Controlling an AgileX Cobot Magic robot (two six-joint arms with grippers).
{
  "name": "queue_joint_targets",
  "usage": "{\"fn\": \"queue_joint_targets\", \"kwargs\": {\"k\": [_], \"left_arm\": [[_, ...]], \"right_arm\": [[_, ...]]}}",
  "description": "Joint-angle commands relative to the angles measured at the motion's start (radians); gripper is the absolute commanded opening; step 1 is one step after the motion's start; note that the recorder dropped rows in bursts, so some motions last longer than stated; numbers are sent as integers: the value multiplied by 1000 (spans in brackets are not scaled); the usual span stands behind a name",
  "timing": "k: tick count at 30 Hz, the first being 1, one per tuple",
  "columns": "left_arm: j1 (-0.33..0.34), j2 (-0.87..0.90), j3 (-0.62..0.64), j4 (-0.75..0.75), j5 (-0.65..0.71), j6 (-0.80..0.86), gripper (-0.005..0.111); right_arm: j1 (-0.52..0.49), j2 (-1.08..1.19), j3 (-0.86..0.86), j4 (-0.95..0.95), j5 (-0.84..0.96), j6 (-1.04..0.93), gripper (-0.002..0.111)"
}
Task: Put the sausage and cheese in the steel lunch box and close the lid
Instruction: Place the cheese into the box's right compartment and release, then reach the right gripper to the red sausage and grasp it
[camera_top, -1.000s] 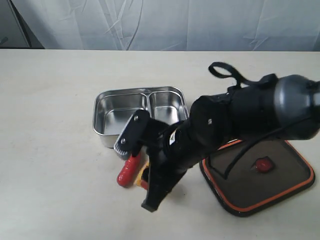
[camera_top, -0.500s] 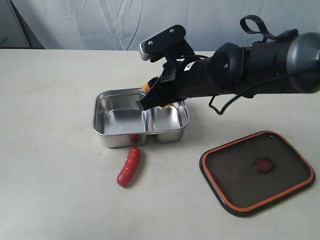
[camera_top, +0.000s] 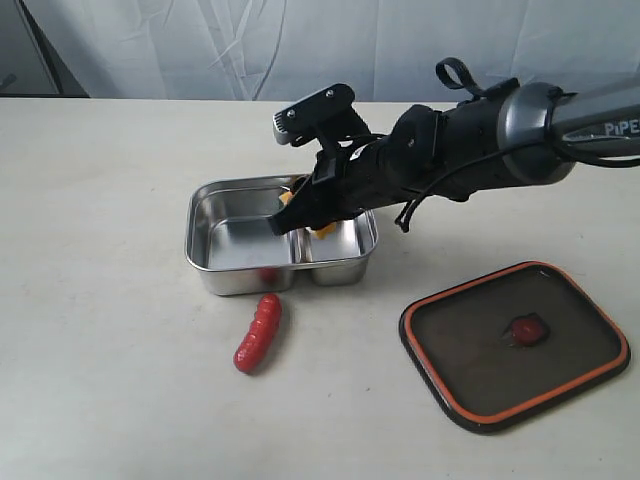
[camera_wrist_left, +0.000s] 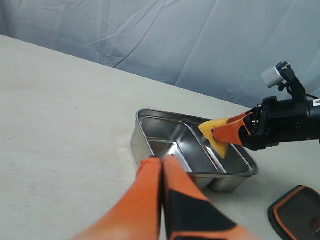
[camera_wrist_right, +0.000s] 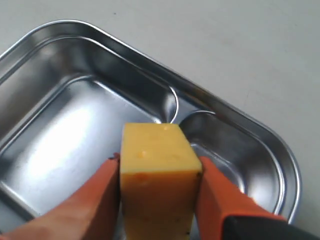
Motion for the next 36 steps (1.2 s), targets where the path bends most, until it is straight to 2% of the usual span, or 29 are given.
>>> {"fn": "queue_joint_targets", "kwargs": {"k": [1,3,5,9,12,16,18,22,24,36], "left_arm": [[-2,-6,4,4,-3,3,0],[-2,-6,4,4,-3,3,0],[-2,-6,4,4,-3,3,0],[-2,-6,4,4,-3,3,0],[-2,-6,4,4,-3,3,0],[-2,-6,4,4,-3,3,0],[-2,-6,4,4,-3,3,0],[-2,-6,4,4,-3,3,0],[-2,-6,4,4,-3,3,0],[-2,-6,4,4,-3,3,0]], "right_arm": [[-6,-4,-10,5,-32,0,32],[-6,-4,-10,5,-32,0,50],[-6,-4,-10,5,-32,0,56],[-6,-6,-10,15,-37,6,49],[-6,-43,-10,139,34,26,49],[23,-134,-18,224,368,83,48],[81,-134,-14,176,479,250,48],[149,-97,-14,-159,507,688,49],[157,-78,-14,-246,525,822,49],[223,31,-69,-211,486,911,49]]}}
